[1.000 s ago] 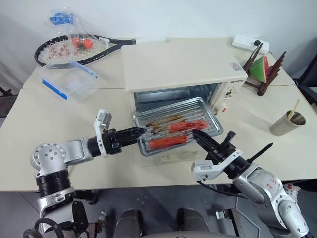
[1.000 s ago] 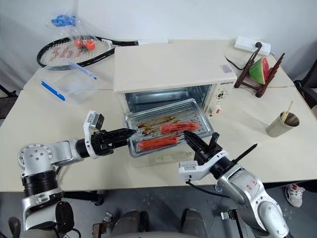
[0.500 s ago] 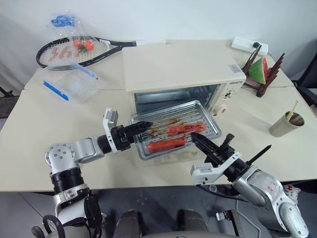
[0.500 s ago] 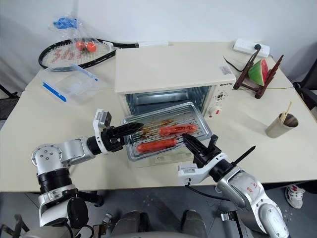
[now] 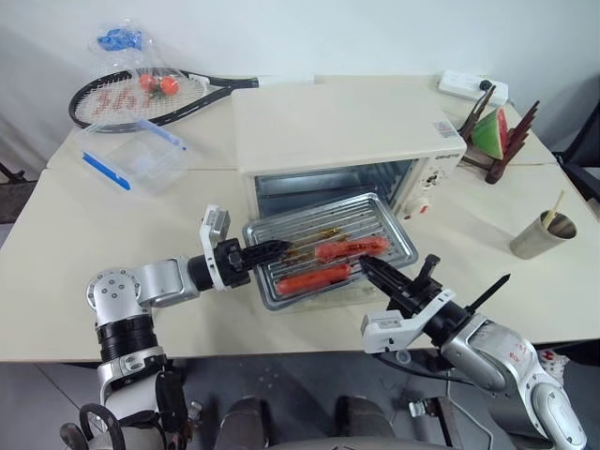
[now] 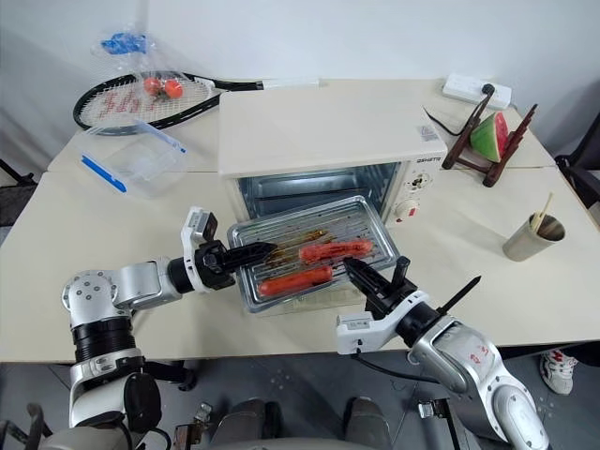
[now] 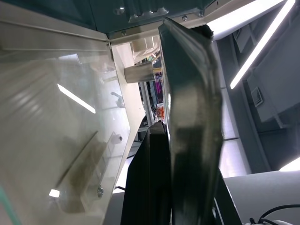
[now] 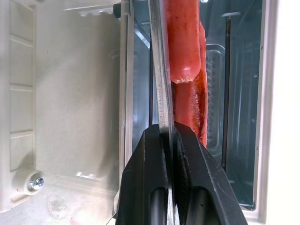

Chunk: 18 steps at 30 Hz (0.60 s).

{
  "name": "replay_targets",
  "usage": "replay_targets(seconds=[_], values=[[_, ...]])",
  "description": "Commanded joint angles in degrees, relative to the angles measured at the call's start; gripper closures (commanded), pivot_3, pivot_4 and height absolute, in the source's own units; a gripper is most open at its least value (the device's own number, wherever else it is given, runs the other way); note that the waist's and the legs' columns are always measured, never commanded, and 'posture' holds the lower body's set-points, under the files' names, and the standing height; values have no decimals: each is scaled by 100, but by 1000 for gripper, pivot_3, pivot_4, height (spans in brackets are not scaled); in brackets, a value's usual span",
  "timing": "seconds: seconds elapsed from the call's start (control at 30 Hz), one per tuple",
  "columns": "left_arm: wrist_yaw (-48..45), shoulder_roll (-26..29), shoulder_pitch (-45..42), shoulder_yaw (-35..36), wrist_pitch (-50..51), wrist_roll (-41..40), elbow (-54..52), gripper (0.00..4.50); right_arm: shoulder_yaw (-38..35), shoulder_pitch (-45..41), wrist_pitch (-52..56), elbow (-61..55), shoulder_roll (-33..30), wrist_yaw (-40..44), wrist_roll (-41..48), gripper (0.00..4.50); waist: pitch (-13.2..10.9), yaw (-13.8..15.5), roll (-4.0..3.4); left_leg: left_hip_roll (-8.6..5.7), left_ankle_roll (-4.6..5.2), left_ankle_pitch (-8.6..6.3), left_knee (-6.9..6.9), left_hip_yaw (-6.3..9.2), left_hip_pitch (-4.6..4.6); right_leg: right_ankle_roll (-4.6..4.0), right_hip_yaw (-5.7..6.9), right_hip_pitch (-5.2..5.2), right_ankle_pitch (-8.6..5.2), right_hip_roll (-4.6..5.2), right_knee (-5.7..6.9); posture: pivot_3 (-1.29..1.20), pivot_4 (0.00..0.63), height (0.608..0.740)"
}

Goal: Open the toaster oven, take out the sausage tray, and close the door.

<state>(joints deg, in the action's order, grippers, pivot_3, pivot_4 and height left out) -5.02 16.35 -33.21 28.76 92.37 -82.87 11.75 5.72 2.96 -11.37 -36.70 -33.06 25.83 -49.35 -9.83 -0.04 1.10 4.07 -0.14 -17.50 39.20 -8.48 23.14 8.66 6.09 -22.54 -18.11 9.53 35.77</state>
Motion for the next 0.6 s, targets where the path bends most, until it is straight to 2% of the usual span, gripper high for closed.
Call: replay_targets(seconds=[0.03,0.1,0.13,0.17,0.27,0.3,0.37,0.43,0.5,0.53,0.6], values=[[378,87,160,-110,-33,-444,-72,4489,-162,-226,20,-284,99,-3,377,4500,0,-1,0,0,0,0,0,0,0,0,0,0,0,0,0,0,150,740],[545,144,220,-179,-114,-658,-29,4489,-126,-301,-47,-279,36,131,479,4500,0,-4,0,0,0,0,0,0,0,0,-1,0,0,0,0,0,150,740],[634,192,252,-236,-155,-796,13,4500,-104,-328,-36,-278,36,221,593,3882,0,-5,0,0,0,0,0,1,0,0,-1,0,0,0,0,0,150,740],[721,228,283,-298,-209,-932,36,4500,-80,-354,-25,-274,24,320,743,3673,0,-7,0,0,0,0,-1,1,-1,0,-1,0,0,0,0,0,150,740],[993,399,412,-594,-429,-1489,83,4500,20,-285,-93,-212,-234,857,1491,2576,0,8,0,0,0,0,-2,5,-1,0,-1,3,0,0,-2,0,150,740],[1067,469,451,-688,-510,-1667,92,4500,33,-256,-103,-197,-290,971,1635,2342,0,7,0,-1,0,0,-2,6,-1,0,-1,7,0,0,-4,0,150,740],[1222,621,534,-914,-713,-2033,83,4500,24,-277,-240,-156,-410,1032,1808,1565,0,2,0,-2,1,0,-2,7,-2,0,-2,9,0,0,-8,0,150,740],[1370,754,612,-1141,-913,-2350,60,4500,11,-232,-196,-116,-501,1233,2188,1015,0,-3,0,-1,1,0,-2,7,-3,-1,-2,8,0,0,-7,0,150,740],[1473,937,723,-1369,-1098,-2682,-16,4500,-127,16,17,-100,-723,1742,3150,339,0,0,0,-1,1,0,-3,8,-4,-1,-4,8,0,0,-8,0,150,740],[1507,1041,774,-1468,-1181,-2836,-49,4500,-188,100,79,-102,-824,1928,3514,67,0,8,0,-1,1,0,-4,8,-4,-1,-4,9,-1,0,-8,0,150,740],[1456,1204,852,-1607,-1274,-2991,-73,4500,-371,159,286,-103,-1008,2169,3994,26,-1,4,1,-2,1,-1,-7,9,-4,-1,-4,11,0,0,-13,0,150,740]])
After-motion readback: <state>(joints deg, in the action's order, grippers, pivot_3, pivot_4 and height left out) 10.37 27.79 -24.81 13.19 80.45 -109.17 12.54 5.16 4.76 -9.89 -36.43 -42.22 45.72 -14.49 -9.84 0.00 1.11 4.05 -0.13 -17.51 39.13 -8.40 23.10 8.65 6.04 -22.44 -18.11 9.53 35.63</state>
